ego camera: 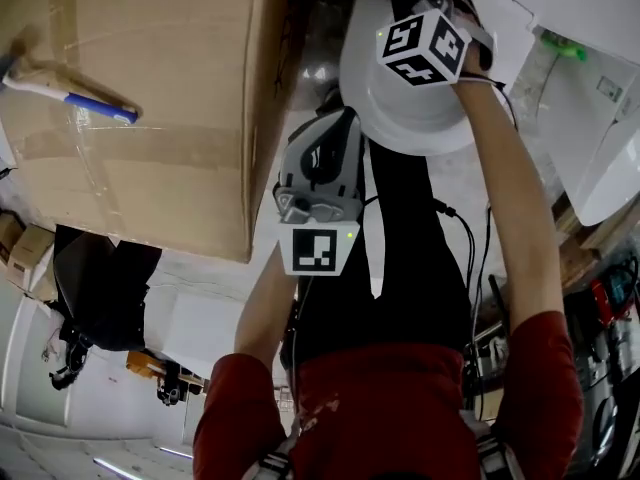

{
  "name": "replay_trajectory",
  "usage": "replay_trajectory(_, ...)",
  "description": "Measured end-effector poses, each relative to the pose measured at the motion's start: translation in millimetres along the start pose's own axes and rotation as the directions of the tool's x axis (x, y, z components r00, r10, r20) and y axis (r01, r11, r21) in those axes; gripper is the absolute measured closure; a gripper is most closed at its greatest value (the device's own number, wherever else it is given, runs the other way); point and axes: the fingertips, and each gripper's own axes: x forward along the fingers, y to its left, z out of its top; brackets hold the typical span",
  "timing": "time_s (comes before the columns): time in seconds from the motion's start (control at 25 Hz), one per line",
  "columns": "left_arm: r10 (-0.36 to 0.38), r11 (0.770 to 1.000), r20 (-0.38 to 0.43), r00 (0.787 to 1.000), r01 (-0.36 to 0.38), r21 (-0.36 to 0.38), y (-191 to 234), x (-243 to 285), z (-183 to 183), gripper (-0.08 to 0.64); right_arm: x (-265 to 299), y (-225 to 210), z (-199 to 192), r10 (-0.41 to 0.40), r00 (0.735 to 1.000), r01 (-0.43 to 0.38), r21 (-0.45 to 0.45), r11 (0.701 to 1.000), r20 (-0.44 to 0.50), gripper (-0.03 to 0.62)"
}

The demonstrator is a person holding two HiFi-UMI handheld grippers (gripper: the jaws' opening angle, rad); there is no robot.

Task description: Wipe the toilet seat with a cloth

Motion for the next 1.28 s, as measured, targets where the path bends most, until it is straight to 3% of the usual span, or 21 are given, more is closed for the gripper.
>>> replay_trajectory(0.12, 0.043, 0.998, 0.037, 0.998, -0.041, -0.047, 9, -6, 5, 0.546, 25, 21, 1, 0.019, 0.997, -0.033, -0.185, 0.982, -0.079, 0.526)
replay_trajectory(0.2, 0.034, 0.998, 0.035, 0.999, -0.033, -0.046, 9, -9, 2, 0.546, 29, 28, 2, 0.001, 0.997, -0.020, -0.227, 0.974, -0.082, 0.526)
replay_trajectory(0.4, 0.003, 0.999, 0.022, 1.000, -0.002, -0.034, 2, -16, -5, 0.546, 30, 28, 4, 0.044, 0.994, -0.059, -0.148, 0.987, -0.101, 0.526)
replay_trajectory(0.56, -0.013, 0.999, 0.027, 1.000, 0.014, -0.029, 1, -23, -2, 0.546, 23, 44, 7, 0.085, 0.993, -0.098, -0.166, 0.981, -0.082, 0.526)
replay_trajectory(0.76, -0.008, 1.000, 0.036, 0.999, 0.009, -0.025, 5, -31, 1, 0.546, -3, 111, 10, 0.192, 0.981, -0.196, -0.230, 0.953, -0.039, 0.526)
replay_trajectory(1.04, 0.060, 0.998, 0.049, 0.997, -0.060, -0.011, 23, -44, 3, 0.546, -52, 203, 6, 0.328, 0.945, -0.311, -0.299, 0.902, 0.007, 0.526)
replay_trajectory(1.28, 0.053, 0.998, 0.051, 0.997, -0.052, -0.021, 20, -50, 3, 0.546, -91, 249, -14, 0.390, 0.920, -0.376, -0.207, 0.903, 0.027, 0.526)
